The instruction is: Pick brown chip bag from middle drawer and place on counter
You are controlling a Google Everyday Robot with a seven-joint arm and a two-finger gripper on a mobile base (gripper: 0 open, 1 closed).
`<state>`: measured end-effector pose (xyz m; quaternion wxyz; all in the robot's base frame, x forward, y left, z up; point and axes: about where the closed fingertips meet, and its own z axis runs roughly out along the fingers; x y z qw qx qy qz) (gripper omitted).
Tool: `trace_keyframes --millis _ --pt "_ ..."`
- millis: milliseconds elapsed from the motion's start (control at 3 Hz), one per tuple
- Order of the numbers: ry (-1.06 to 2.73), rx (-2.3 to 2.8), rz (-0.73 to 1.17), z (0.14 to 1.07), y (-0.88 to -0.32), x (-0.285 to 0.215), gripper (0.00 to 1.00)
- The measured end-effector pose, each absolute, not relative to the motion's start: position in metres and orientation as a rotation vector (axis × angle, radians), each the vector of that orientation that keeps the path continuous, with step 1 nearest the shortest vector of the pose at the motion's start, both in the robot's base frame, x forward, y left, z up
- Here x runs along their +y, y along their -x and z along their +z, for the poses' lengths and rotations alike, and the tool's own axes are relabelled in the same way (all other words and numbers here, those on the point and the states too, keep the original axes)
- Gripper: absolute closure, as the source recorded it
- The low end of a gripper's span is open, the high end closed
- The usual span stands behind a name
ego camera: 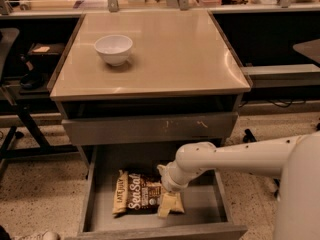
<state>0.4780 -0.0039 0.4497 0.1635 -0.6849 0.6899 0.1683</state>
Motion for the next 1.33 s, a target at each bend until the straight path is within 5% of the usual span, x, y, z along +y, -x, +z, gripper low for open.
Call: trace_keyframes --millis 1333 --pt "1.984 1.987 0.523 0.374 -0.497 0.016 0.00"
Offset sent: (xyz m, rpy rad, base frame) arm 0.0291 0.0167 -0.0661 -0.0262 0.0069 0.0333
